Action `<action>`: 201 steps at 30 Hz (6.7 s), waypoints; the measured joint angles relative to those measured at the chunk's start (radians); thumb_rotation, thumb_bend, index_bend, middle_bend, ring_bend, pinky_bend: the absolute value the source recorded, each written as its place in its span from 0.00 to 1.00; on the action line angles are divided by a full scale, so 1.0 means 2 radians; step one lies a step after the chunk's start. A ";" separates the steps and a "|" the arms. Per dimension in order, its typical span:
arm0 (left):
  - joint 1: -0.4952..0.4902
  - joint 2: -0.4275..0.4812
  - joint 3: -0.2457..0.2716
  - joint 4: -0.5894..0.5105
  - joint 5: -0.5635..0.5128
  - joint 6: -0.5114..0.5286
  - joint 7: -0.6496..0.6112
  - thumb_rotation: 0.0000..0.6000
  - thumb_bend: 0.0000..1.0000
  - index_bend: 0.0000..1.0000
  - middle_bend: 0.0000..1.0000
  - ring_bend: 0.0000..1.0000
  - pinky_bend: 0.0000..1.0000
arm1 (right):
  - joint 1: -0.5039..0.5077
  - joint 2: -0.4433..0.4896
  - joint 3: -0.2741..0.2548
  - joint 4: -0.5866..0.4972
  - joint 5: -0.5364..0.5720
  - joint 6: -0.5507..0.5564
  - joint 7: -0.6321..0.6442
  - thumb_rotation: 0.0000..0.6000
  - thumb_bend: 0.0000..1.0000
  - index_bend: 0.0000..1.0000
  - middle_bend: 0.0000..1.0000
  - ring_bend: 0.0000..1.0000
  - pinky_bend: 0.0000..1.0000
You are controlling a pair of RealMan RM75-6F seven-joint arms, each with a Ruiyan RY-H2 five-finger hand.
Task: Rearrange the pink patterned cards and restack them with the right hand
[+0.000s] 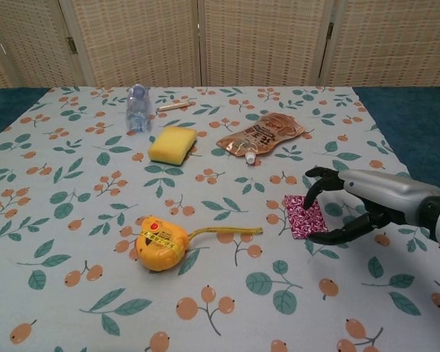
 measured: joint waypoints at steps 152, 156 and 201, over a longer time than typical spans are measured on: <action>-0.006 -0.006 0.003 0.006 -0.020 -0.037 -0.003 1.00 0.19 0.25 0.00 0.01 0.00 | 0.067 -0.097 0.063 0.245 0.067 -0.006 -0.052 0.78 0.25 0.01 0.00 0.00 0.00; -0.005 -0.006 0.002 0.007 -0.020 -0.036 -0.005 1.00 0.19 0.25 0.00 0.01 0.00 | 0.065 -0.091 0.063 0.238 0.066 -0.003 -0.051 0.78 0.25 0.01 0.00 0.00 0.00; 0.011 0.007 0.012 -0.002 -0.003 -0.015 -0.026 1.00 0.19 0.26 0.00 0.01 0.00 | 0.054 0.020 -0.009 0.002 0.085 -0.022 -0.080 0.79 0.25 0.16 0.00 0.00 0.00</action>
